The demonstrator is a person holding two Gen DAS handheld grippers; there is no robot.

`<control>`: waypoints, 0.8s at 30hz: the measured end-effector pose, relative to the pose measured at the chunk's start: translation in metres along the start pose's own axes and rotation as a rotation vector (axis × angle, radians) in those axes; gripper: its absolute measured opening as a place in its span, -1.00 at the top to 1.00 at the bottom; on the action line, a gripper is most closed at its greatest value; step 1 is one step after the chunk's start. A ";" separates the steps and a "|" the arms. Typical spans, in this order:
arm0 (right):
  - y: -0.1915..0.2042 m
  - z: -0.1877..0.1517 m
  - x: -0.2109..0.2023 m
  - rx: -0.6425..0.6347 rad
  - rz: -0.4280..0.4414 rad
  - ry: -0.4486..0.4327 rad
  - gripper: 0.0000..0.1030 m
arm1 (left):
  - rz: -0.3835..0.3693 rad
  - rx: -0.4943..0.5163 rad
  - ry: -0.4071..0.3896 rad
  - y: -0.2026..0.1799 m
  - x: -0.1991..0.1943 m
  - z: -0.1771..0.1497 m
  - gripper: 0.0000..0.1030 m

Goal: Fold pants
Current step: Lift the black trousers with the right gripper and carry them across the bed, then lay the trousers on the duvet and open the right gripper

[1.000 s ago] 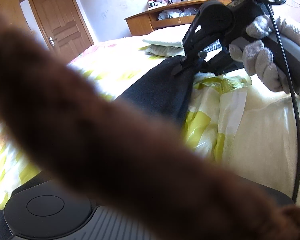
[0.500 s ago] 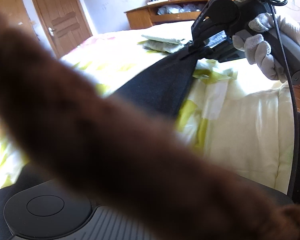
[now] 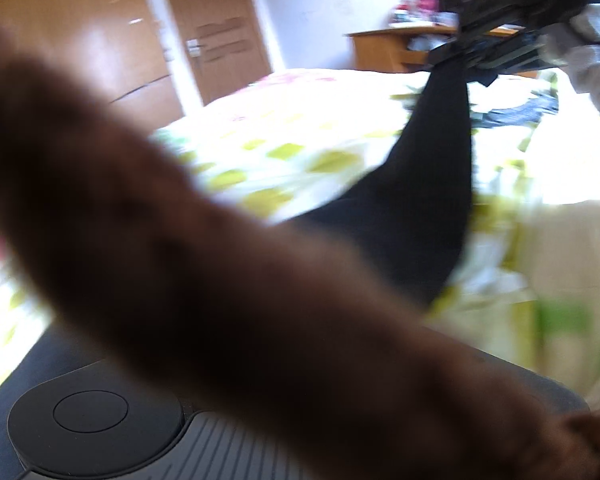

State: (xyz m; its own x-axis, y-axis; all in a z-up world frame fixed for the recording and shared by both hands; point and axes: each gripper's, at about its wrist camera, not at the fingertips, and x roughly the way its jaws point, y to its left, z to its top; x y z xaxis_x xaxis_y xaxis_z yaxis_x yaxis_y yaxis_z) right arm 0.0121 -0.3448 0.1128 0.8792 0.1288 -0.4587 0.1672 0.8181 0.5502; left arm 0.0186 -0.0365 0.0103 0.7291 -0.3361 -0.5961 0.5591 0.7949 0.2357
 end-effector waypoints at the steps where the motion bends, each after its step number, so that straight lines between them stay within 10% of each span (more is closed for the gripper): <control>1: 0.020 -0.003 0.005 -0.039 0.025 0.011 0.54 | 0.043 -0.021 0.007 0.017 -0.002 -0.004 0.65; 14: 0.282 -0.153 0.117 -0.615 0.399 0.319 0.54 | 0.441 -0.230 0.184 0.178 -0.054 -0.112 0.62; 19: 0.312 -0.245 0.159 -0.775 0.363 0.481 0.54 | 0.442 -0.333 0.186 0.191 -0.068 -0.145 0.64; 24: 0.307 -0.249 0.153 -0.871 0.309 0.468 0.53 | 0.416 -0.373 0.142 0.197 -0.076 -0.152 0.64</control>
State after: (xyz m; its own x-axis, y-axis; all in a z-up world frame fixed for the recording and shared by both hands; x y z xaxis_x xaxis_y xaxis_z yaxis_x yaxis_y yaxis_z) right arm 0.0871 0.0662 0.0375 0.5367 0.4546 -0.7108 -0.5807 0.8102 0.0798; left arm 0.0134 0.2219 -0.0148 0.7832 0.0939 -0.6146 0.0409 0.9786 0.2016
